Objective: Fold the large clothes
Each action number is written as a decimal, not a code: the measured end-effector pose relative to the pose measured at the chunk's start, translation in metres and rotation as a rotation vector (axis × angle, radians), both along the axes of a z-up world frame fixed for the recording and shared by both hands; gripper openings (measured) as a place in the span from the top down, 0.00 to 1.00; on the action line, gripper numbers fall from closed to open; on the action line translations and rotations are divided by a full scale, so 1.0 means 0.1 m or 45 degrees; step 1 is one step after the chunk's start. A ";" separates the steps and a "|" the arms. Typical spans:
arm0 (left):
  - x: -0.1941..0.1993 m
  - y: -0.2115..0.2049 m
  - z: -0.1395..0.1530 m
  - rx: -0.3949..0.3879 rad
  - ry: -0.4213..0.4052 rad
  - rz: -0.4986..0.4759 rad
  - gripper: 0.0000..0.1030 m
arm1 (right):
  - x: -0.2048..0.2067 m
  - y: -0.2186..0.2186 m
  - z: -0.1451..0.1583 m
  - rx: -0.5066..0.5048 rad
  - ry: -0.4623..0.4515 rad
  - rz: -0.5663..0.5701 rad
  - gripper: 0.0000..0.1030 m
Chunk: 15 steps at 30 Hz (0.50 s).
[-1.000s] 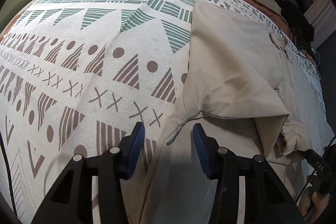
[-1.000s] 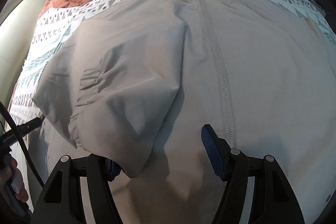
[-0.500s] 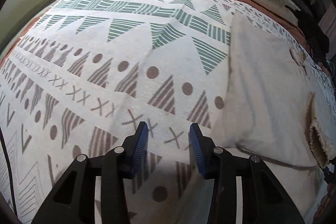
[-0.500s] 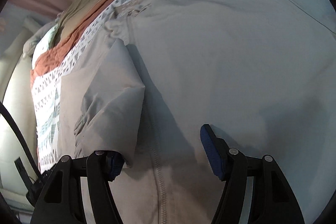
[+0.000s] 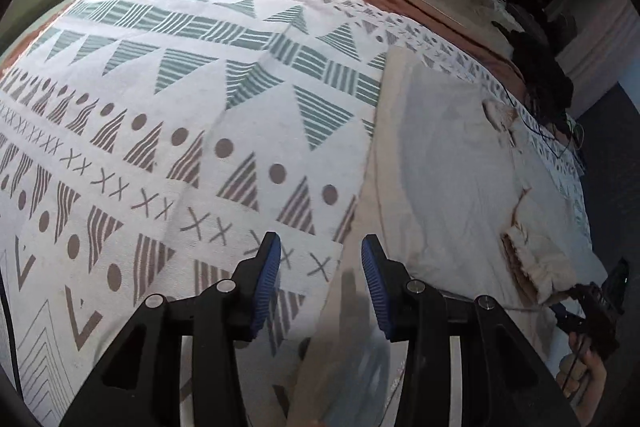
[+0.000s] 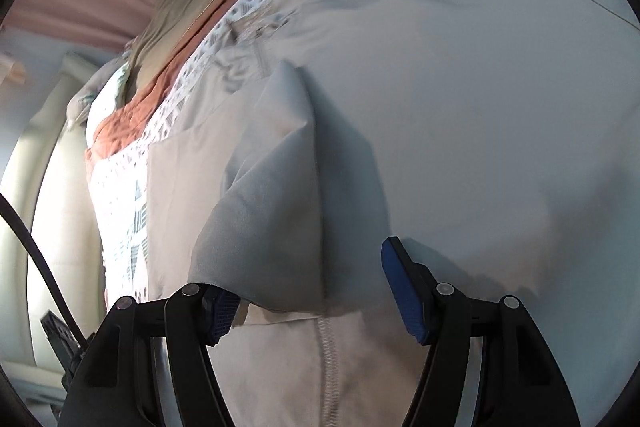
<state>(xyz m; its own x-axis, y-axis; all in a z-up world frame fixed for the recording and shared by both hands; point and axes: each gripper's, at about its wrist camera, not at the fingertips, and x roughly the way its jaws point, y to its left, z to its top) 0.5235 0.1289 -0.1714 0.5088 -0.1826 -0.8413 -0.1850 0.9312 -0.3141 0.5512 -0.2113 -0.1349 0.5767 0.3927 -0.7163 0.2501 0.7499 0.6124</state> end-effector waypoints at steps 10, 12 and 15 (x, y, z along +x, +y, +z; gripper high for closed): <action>0.02 -0.73 -0.24 0.384 0.089 -0.230 0.00 | 0.06 0.00 0.09 -0.185 0.012 0.065 0.37; 0.05 -0.69 -0.35 0.485 0.125 -0.200 0.00 | 0.06 -0.02 0.11 -0.212 0.014 0.067 0.37; 0.06 -0.59 -0.43 0.581 0.135 -0.165 0.11 | 0.06 -0.03 0.15 -0.198 0.004 0.075 0.36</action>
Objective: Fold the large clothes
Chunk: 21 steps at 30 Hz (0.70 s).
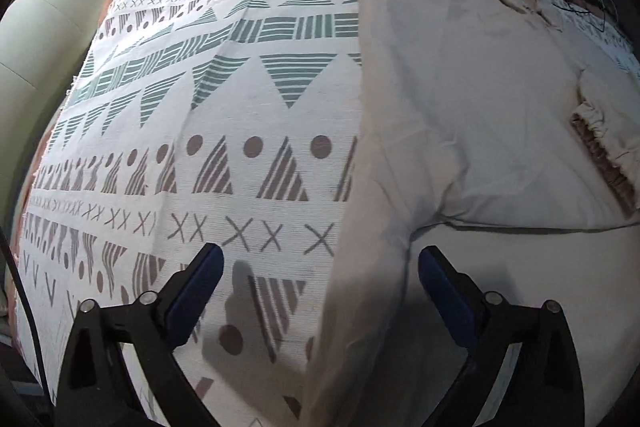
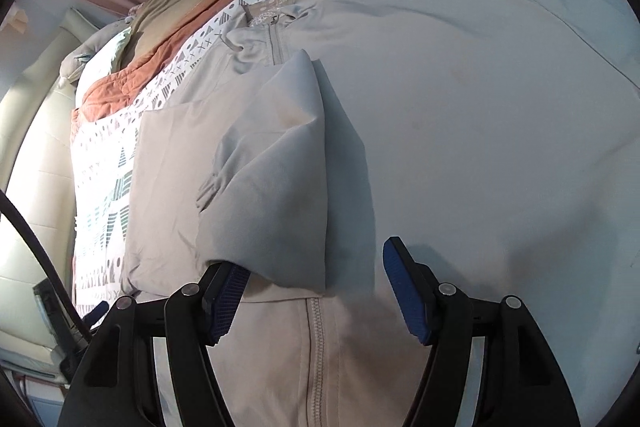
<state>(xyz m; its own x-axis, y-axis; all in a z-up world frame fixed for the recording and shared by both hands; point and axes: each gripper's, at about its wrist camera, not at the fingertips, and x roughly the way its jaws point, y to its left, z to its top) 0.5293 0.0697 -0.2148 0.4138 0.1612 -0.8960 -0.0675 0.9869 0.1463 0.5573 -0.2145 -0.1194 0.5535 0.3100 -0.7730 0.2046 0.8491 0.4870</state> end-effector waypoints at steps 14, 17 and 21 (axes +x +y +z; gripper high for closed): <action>0.07 0.63 -0.10 -0.141 -0.057 0.172 0.19 | 0.07 0.46 -0.08 -0.090 -0.028 0.159 0.36; 0.05 0.63 -0.10 -0.138 -0.064 0.168 0.19 | 0.22 0.42 -0.18 -0.041 -0.048 0.098 0.36; 0.05 0.66 -0.11 -0.160 -0.064 0.175 0.19 | 0.22 0.15 -0.26 0.042 -0.096 -0.034 0.36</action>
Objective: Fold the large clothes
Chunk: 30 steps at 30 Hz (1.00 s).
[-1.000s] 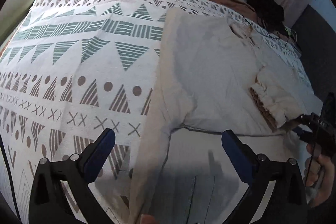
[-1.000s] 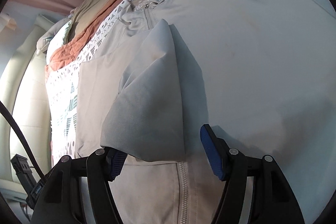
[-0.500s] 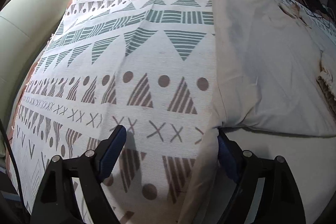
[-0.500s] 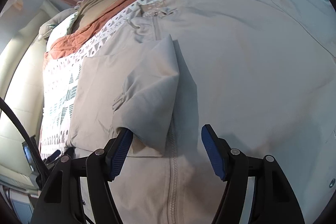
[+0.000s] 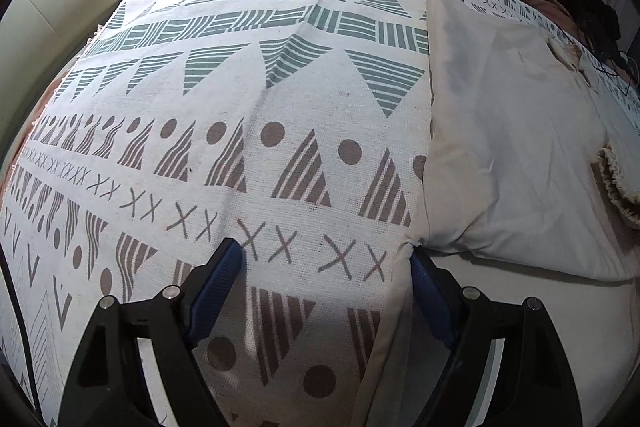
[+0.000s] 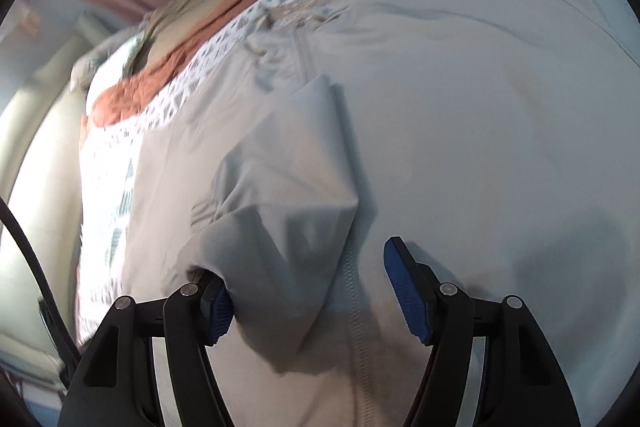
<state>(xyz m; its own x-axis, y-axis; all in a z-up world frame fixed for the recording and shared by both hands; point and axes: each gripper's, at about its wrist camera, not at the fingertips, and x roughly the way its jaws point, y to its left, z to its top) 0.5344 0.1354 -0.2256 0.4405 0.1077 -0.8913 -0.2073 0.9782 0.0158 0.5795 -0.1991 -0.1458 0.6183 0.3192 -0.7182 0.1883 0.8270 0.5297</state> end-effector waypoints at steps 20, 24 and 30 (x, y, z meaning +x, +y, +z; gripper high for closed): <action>0.05 0.00 -0.01 0.013 0.008 0.026 0.18 | -0.59 -0.74 -0.08 0.298 -0.055 -0.332 0.36; 0.06 0.00 -0.01 0.016 0.011 0.028 0.18 | -0.64 -0.80 -0.10 0.301 -0.034 -0.345 0.36; 0.04 0.00 -0.01 0.018 -0.002 0.018 0.18 | -0.68 -0.85 -0.05 0.304 -0.057 -0.298 0.53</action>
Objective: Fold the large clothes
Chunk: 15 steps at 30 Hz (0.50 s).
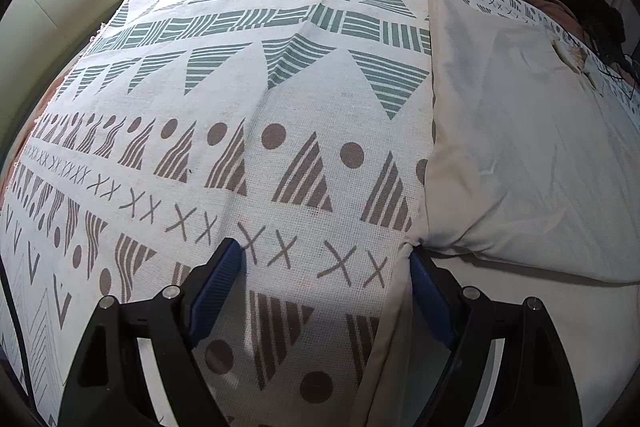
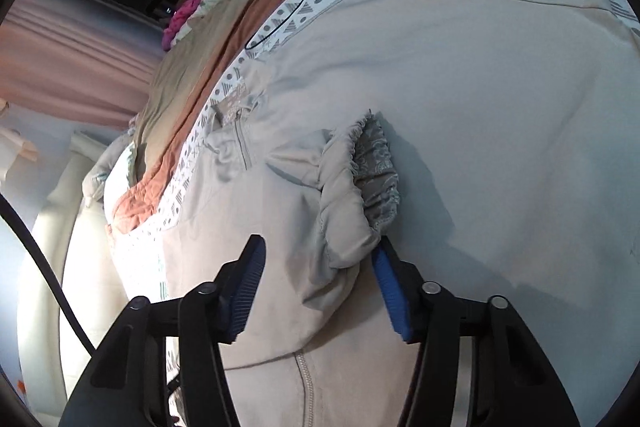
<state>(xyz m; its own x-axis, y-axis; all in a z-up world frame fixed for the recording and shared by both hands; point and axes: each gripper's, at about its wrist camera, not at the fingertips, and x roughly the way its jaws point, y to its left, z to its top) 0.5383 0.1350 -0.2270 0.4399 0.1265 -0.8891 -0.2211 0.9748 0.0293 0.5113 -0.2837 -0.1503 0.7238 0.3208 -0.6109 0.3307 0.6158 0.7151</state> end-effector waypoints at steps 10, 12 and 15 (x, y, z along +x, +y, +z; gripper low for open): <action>-0.01 0.01 0.01 -0.015 -0.006 0.006 0.19 | 0.42 -0.04 -0.24 0.049 -0.003 0.064 0.78; -0.01 0.02 0.02 -0.022 -0.011 0.015 0.19 | 0.52 0.01 -0.27 0.038 -0.024 0.089 0.78; -0.02 0.02 0.02 -0.024 -0.015 0.022 0.19 | 0.70 0.13 -0.32 -0.010 -0.016 0.169 0.78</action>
